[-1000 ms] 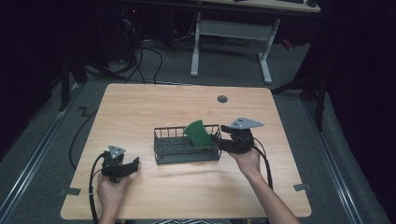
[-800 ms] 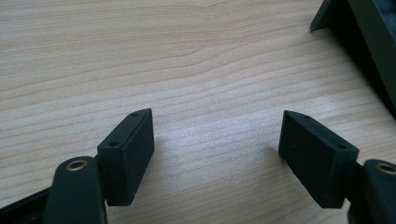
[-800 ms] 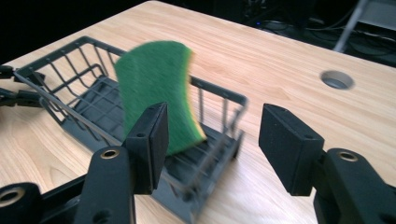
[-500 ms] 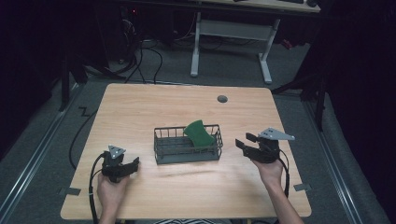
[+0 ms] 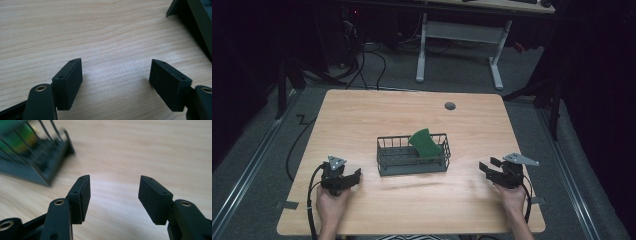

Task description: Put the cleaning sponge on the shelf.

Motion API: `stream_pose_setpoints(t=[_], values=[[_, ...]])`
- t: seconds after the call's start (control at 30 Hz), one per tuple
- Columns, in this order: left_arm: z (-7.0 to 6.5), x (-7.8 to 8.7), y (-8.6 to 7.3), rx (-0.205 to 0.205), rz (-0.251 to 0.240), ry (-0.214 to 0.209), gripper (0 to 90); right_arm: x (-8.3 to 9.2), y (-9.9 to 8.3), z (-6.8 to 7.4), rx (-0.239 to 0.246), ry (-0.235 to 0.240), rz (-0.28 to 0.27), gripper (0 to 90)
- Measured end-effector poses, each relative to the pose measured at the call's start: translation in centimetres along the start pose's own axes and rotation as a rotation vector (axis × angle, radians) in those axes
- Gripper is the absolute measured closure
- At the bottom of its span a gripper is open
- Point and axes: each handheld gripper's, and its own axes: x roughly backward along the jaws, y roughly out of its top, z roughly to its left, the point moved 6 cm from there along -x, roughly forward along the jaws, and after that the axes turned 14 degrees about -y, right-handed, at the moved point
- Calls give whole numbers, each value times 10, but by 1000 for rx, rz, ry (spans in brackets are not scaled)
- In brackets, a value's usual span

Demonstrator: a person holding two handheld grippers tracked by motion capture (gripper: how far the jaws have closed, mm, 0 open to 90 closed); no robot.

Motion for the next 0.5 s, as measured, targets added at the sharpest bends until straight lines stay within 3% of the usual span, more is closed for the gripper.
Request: stream_pose_setpoints(t=[0.07,0.2,0.3,0.5], values=[[0,0,0,2,0,2,277,-7,-11,-1,30,-58,40,422],[1,1,0,6,-2,-1,283,-16,-24,-1,60,-101,82,409],[0,0,0,3,-1,2,282,-19,-28,0,87,-99,96,375],[0,0,0,-2,1,8,281,-20,-28,0,91,-101,97,352]])
